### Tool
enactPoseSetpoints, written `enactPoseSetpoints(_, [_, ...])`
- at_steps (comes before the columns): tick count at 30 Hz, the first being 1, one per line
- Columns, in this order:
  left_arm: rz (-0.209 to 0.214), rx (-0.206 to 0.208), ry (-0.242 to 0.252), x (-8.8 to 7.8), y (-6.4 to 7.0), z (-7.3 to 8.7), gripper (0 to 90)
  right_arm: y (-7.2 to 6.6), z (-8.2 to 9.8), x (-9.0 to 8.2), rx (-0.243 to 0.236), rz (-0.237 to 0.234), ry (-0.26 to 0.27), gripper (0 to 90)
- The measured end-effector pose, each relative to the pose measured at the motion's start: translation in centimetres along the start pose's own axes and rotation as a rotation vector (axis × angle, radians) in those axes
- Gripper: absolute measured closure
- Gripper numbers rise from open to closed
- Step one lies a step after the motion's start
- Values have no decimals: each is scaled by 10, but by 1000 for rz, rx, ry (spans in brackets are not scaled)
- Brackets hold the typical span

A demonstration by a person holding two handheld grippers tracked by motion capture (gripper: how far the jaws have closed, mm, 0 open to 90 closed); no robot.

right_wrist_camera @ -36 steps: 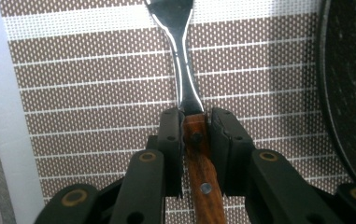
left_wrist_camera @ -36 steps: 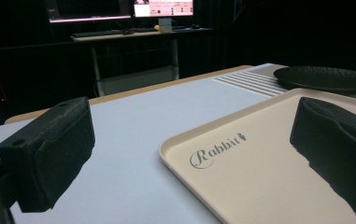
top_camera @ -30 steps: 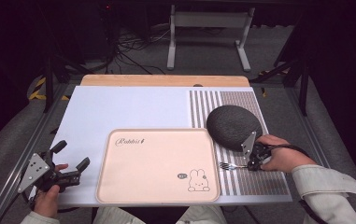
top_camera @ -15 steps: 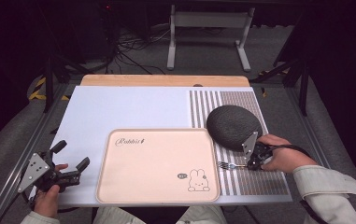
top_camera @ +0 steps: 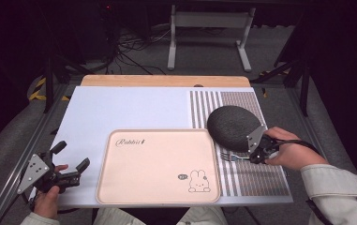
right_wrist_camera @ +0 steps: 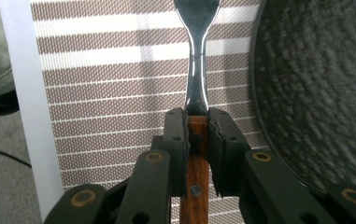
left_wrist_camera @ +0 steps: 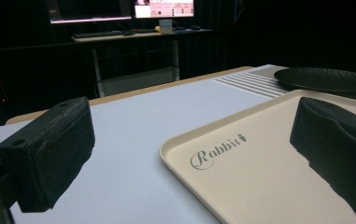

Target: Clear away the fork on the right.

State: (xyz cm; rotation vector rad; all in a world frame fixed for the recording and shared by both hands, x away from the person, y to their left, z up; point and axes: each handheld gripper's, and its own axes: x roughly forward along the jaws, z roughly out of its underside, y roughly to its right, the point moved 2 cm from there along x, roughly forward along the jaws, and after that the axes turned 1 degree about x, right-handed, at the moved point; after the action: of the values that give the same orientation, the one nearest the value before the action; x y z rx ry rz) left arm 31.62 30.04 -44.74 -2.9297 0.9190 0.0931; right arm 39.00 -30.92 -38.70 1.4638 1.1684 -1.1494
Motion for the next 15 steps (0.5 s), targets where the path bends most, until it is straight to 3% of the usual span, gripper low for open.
enactPoseSetpoints(2, [0, 0, 1, 0, 0, 0, 8, 2, -2, -7, 15, 17, 15, 786])
enactPoseSetpoints(11, [0, 0, 0, 0, 0, 0, 8, 2, -11, -23, 4, 52, 35, 786])
enactPoseSetpoints(15, [0, -1, 1, 0, 0, 0, 8, 1, -19, -30, 48, 42, 59, 786])
